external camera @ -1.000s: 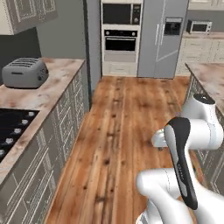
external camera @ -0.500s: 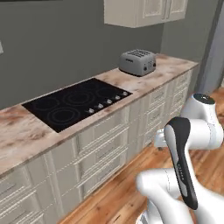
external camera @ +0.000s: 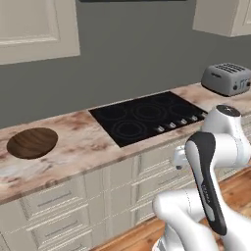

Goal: Pick the cup and bowl from the counter and place them on the counter next to the sink.

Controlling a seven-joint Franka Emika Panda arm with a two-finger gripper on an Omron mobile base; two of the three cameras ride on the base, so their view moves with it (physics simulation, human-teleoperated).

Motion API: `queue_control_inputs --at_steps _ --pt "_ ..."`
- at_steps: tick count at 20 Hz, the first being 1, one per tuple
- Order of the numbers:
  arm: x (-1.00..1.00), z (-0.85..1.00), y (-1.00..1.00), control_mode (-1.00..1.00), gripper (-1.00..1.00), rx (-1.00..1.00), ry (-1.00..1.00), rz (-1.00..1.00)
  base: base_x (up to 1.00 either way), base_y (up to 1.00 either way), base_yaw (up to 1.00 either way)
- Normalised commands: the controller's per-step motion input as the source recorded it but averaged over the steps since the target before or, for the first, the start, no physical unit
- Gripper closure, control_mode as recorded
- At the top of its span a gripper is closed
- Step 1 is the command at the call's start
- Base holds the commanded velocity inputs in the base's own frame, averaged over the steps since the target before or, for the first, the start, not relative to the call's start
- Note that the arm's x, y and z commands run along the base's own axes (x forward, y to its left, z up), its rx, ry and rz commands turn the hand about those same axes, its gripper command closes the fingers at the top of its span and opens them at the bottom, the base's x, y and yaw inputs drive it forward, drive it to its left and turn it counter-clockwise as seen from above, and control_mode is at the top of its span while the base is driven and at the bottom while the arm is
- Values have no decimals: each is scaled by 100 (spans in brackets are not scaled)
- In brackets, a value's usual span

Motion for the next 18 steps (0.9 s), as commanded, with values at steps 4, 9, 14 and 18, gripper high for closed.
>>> queue_control_inputs --at_steps 4,9,14,18 --pt "0 0 0 100 -100 0 0 0 100 83 6" --pt "0 0 0 100 -100 0 0 0 100 30 48" --pt "0 0 0 100 -100 0 0 0 47 0 27" --pt "0 0 0 100 -100 0 0 0 0 0 0"
